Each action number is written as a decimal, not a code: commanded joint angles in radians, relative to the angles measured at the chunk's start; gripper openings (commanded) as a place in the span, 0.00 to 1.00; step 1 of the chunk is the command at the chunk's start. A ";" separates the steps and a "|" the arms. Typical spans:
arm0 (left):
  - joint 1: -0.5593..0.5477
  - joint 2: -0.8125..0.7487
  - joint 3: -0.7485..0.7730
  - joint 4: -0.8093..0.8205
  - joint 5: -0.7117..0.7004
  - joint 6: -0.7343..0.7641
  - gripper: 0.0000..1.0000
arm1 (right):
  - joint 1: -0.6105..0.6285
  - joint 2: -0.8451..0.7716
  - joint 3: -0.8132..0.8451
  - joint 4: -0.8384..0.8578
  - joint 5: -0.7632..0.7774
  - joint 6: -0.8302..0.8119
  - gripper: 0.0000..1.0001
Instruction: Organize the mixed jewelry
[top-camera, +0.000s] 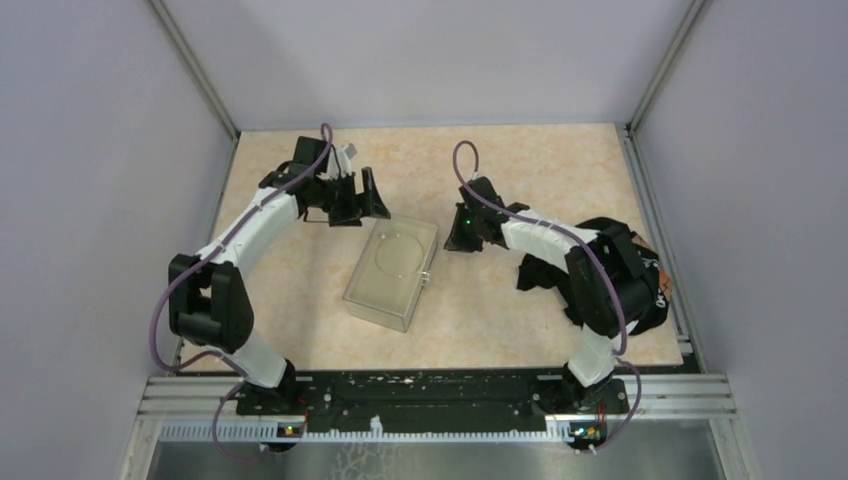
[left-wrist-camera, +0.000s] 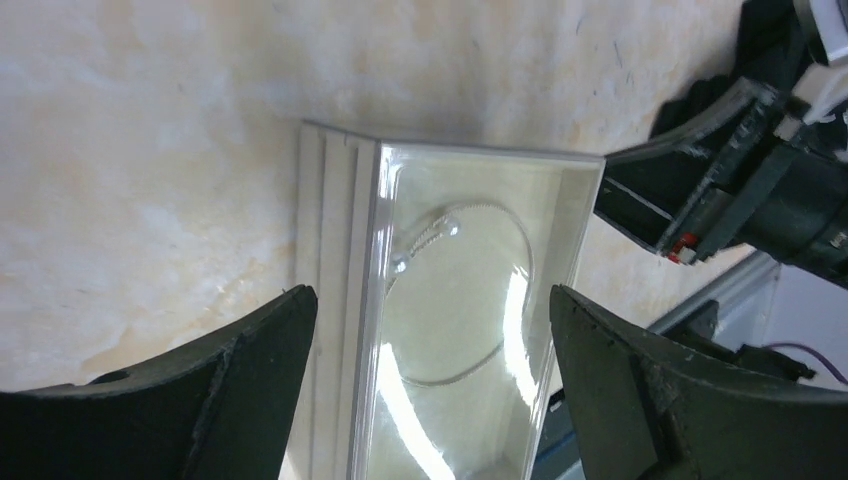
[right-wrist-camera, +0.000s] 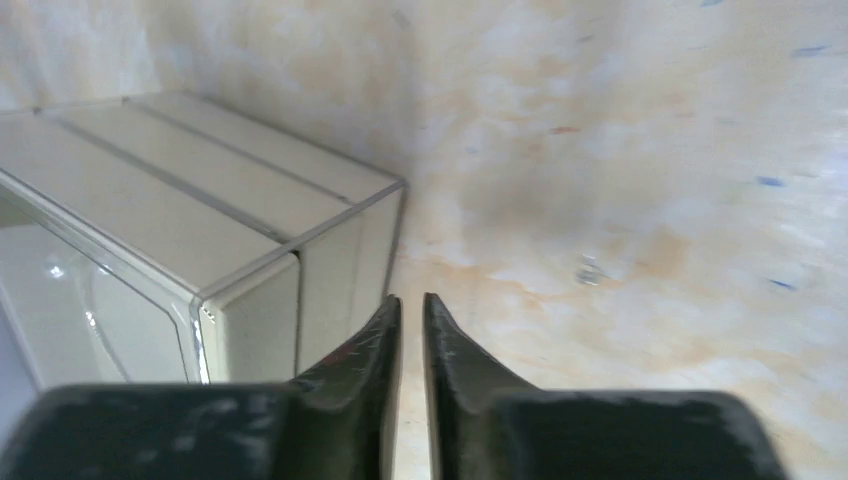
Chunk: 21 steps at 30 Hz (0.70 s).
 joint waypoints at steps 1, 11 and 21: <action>0.017 -0.059 0.149 -0.065 -0.114 0.056 0.93 | -0.049 -0.153 0.071 -0.151 0.159 -0.134 0.20; 0.050 -0.117 0.479 -0.090 -0.373 0.073 0.98 | -0.123 -0.265 0.536 -0.530 0.679 -0.396 0.97; 0.051 -0.278 0.472 0.100 -0.494 0.130 0.99 | -0.123 -0.348 0.700 -0.610 0.835 -0.462 0.98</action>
